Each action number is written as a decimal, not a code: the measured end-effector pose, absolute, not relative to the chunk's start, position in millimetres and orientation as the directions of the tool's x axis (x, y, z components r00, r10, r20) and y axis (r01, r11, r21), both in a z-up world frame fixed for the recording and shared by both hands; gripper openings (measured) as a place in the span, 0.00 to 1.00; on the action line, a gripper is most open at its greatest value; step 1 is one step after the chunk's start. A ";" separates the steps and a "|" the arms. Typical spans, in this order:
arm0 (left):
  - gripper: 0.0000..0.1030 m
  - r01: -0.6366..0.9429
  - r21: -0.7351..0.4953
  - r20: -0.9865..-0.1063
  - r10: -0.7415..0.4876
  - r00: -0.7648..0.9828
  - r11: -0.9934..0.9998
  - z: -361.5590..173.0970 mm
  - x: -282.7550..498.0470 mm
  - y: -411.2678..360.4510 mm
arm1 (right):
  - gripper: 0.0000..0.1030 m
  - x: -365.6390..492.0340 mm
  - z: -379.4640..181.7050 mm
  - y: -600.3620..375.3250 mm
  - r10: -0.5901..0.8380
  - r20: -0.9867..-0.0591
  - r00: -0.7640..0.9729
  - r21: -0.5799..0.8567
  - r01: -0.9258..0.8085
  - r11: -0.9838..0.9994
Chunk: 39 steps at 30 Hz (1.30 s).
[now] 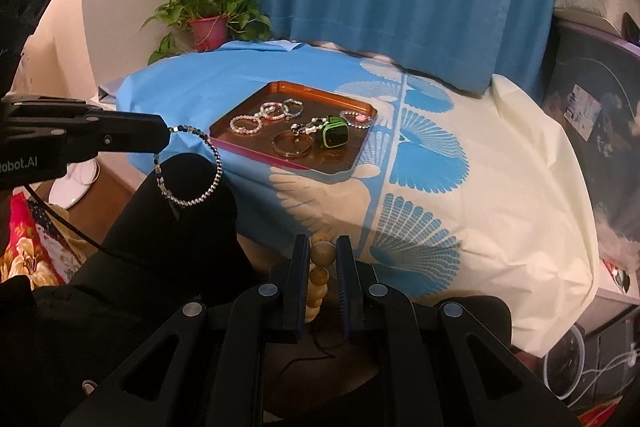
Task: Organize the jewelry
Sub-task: 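Carry the black-and-silver bracelet in the left tool while the right tool carries the amber bracelet to the tray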
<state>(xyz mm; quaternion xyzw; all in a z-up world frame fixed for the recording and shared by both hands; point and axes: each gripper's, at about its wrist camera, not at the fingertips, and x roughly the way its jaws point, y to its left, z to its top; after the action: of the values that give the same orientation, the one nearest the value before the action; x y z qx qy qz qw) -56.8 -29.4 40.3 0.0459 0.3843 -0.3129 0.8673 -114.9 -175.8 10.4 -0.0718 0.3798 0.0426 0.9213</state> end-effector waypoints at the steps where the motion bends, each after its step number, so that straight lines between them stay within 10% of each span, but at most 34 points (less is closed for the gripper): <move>1: 0.01 0.575 -0.160 -0.696 -0.505 0.511 0.802 39.7 -55.5 -28.4 | 0.13 -113.9 9.2 -174.8 0.026 -0.709 0.705 -0.101 -0.137 0.985; 39: 0.01 0.462 -0.084 -0.702 -0.382 0.601 0.883 29.9 96.7 -16.9 | 0.13 55.4 -0.3 -154.3 0.063 -0.735 0.675 -0.083 -0.181 0.980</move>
<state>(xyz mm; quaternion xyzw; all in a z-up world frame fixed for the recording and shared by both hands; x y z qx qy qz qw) 96.7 -16.9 29.9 0.0531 0.3793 -0.2363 0.8930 55.4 -154.3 -0.3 -0.0746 0.3977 0.0668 0.9120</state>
